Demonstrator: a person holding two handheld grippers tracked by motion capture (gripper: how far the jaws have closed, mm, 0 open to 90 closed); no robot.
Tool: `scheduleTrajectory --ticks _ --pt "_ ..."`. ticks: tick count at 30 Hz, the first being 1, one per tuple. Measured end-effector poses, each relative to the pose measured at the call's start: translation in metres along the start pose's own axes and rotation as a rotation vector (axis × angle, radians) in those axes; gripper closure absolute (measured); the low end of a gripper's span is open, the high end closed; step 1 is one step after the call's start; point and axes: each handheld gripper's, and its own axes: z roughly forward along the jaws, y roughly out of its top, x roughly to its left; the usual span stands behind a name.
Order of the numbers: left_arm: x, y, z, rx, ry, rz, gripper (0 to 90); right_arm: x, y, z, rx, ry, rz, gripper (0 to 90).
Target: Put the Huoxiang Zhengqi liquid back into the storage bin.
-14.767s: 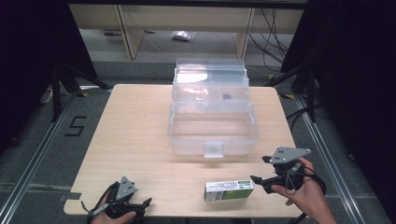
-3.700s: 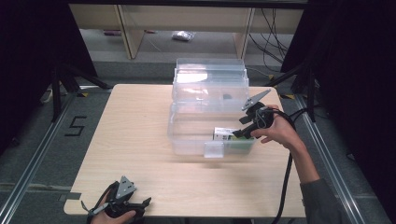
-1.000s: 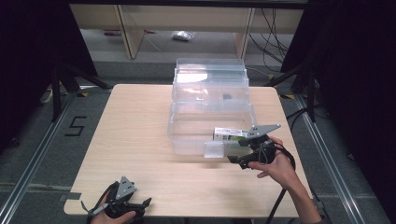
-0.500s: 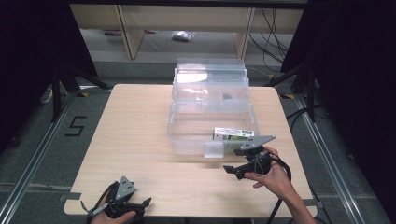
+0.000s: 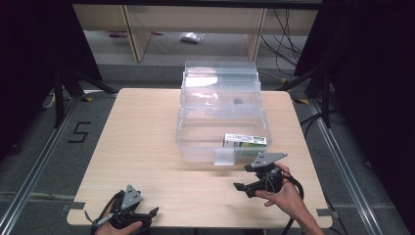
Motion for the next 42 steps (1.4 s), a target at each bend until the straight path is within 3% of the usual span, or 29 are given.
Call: scheduleTrajectory --ticks 2,5,6,11,26,36,39,42 --pt "-0.001 0.000 0.001 -0.004 0.001 -0.017 15.8 0.001 -0.002 0.002 0.004 0.009 -0.003 24.0" --pt "0.000 0.000 0.000 0.004 -0.003 -0.002 15.8 0.002 -0.008 0.002 0.005 0.015 -0.007 23.9" --pt "-0.001 0.000 0.002 -0.014 0.003 -0.017 15.8 0.004 -0.010 0.002 0.012 0.009 0.007 23.7" --pt "0.000 0.000 0.000 0.010 -0.003 -0.001 15.8 0.006 -0.019 0.001 0.016 0.010 -0.005 23.6" --pt "0.000 0.000 0.001 0.003 -0.002 -0.005 15.8 0.014 -0.047 0.002 0.051 -0.004 0.050 22.9" --pt "-0.001 0.000 0.002 -0.012 0.002 -0.011 15.8 0.017 -0.054 0.004 0.060 -0.014 0.049 22.0" --pt "-0.001 -0.001 0.000 0.008 -0.006 -0.003 15.8 0.017 -0.054 0.003 0.074 -0.019 0.051 22.0" --pt "0.000 0.000 0.002 -0.015 0.002 -0.002 15.8 0.017 -0.053 0.004 0.075 -0.019 0.048 21.9"
